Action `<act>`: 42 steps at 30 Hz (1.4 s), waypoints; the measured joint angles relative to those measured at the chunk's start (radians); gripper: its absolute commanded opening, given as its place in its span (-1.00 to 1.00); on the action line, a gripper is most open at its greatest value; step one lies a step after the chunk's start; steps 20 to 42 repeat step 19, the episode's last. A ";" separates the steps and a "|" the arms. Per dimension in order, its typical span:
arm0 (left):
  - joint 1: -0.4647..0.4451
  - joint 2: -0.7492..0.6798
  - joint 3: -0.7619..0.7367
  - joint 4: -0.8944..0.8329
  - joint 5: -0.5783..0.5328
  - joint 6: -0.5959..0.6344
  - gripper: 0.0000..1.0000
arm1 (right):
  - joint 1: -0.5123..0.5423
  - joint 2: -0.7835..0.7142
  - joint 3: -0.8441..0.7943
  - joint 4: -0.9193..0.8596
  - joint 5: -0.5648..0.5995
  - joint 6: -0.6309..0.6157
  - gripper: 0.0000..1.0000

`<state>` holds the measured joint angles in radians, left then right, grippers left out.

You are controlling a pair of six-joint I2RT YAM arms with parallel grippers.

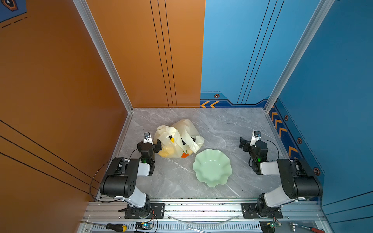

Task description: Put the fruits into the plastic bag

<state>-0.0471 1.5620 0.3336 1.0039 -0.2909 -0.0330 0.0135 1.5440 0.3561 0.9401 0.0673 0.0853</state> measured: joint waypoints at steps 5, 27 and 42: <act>-0.002 0.000 0.000 -0.003 -0.005 0.004 0.95 | 0.000 0.000 0.000 -0.007 0.016 -0.004 1.00; -0.010 0.000 0.017 -0.029 0.007 0.018 0.95 | 0.000 0.000 0.000 -0.008 0.016 -0.005 1.00; -0.010 0.000 0.017 -0.029 0.007 0.018 0.95 | 0.000 0.000 0.000 -0.008 0.016 -0.005 1.00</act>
